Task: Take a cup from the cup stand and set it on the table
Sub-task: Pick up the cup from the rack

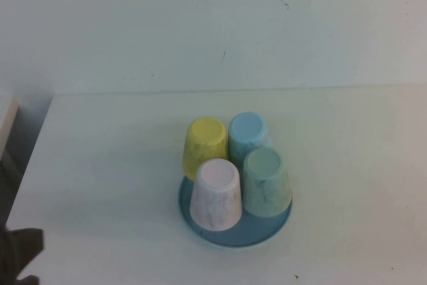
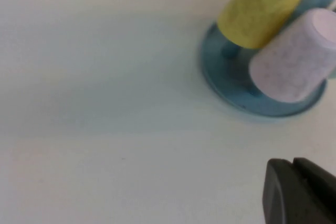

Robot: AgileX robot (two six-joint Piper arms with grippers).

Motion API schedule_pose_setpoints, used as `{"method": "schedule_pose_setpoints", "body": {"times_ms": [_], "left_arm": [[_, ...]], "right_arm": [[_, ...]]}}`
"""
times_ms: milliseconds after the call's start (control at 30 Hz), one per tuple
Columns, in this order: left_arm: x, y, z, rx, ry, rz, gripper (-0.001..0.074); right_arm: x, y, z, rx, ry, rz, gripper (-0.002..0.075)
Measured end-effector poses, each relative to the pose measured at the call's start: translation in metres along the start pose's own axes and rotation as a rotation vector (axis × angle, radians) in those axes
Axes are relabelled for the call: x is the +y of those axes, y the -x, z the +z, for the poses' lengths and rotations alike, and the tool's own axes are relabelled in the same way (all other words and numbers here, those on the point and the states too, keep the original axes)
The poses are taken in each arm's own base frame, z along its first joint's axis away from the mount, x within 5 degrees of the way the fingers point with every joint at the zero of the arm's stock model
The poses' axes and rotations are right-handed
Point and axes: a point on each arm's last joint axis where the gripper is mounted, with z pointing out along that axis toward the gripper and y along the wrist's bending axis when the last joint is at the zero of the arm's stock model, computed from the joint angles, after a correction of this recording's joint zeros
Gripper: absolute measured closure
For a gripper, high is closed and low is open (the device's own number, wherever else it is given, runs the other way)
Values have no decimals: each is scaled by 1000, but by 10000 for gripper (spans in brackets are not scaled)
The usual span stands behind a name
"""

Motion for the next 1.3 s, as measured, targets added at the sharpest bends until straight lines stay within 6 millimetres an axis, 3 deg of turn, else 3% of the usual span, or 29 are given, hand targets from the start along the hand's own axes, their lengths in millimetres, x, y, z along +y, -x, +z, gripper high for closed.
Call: {"method": "schedule_pose_setpoints", "body": {"times_ms": [133, 267, 633, 900, 1200, 1300], "left_arm": [[-9, 19, 20, 152, -166, 30, 738], [-10, 39, 34, 221, -224, 28, 738], [-15, 83, 39, 151, -264, -21, 738], [-16, 99, 55, 170, -281, -34, 738], [-56, 111, 91, 315, -257, 208, 734], [-75, 116, 105, 359, -256, 289, 688]], "right_arm": [[6, -1, 6, 49, 90, -52, 729], [8, -1, 6, 51, 126, -128, 729], [12, -3, 8, 46, 159, -157, 729], [12, -3, 8, 47, 162, -155, 729], [13, -8, 12, 57, 165, -149, 729], [13, -7, 13, 63, 168, -145, 729]]}}
